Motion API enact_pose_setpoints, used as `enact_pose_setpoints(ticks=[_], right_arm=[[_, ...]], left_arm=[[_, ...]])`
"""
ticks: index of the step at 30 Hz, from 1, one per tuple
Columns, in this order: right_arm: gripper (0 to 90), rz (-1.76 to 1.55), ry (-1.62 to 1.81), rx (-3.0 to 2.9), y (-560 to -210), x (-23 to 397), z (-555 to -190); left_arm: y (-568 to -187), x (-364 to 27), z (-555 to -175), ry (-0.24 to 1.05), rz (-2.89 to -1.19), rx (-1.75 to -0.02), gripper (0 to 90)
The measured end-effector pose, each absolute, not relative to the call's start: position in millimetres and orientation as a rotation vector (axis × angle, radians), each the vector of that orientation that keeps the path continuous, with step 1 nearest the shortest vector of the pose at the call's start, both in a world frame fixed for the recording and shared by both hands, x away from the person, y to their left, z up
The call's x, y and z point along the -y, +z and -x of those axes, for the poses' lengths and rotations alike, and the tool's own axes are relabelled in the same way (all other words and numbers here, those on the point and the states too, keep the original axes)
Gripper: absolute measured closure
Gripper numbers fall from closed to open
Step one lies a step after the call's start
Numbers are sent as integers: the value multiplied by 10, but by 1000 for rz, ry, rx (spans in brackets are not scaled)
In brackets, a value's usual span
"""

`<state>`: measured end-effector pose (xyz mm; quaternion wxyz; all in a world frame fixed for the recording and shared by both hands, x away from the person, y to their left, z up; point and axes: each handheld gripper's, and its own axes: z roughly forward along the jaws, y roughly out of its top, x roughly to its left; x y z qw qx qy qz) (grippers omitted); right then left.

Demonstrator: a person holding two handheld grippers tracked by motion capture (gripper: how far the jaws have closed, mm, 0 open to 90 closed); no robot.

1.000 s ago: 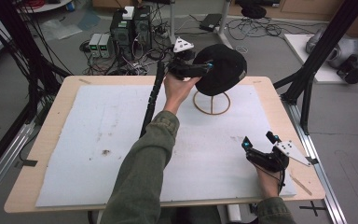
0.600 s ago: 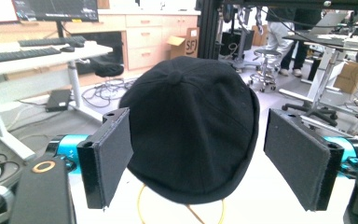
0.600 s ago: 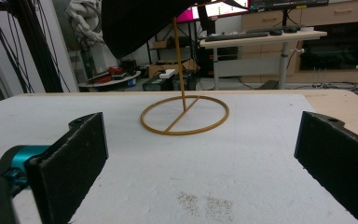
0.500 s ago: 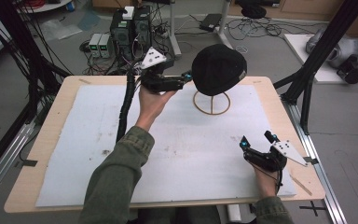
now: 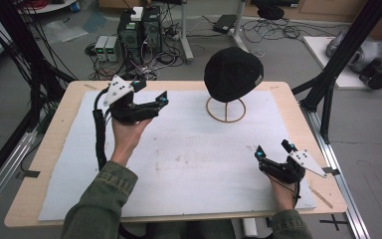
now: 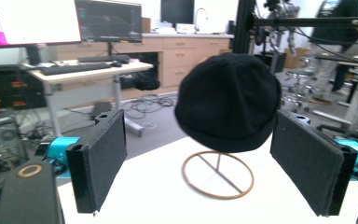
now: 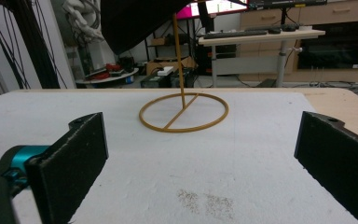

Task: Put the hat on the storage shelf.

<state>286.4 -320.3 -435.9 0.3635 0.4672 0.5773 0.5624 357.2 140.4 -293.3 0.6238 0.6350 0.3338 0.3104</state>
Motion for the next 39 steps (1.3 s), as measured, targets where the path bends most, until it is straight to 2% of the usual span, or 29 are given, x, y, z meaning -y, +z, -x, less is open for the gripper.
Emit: enact_pose_setpoints(ticks=[14,27,39], right_arm=[[16,-1192,1432,-1497,-4366,3166,-2861],[16,-1183,1440,-1517,-4368,3107,-2860],[17,-1195,1386,-1482,-4385,3077,-2840]], left_arm=[[-3325,-1856,-3244,746,-1413,-855,164],[-3817,-2317,-2967,780,-1315,-1022,164],[-4224,-2703,-2610,994,-1210,-1165,167]])
